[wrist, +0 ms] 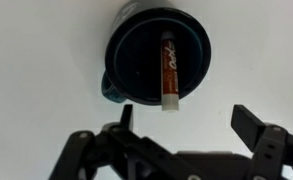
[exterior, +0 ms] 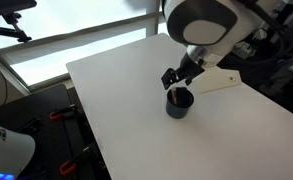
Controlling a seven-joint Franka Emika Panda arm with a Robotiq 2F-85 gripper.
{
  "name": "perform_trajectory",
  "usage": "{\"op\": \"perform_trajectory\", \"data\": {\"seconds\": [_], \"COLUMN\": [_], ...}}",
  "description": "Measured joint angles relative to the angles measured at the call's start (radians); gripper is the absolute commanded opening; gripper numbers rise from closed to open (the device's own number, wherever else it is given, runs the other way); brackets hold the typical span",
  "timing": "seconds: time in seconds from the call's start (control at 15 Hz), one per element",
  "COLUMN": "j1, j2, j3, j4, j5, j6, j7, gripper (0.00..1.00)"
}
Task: Remove the marker from the cup and put it on the table
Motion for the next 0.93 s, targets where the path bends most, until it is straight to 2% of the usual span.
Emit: {"op": "perform_trajectory", "data": {"seconds": [0.93], "j1": [0.003], "j2": [0.015], "j3": [-0.003], "j4": [-0.003], "j5": [0.0], "j6": [-0.006], "j7": [0.275], "gripper": [1.0]}}
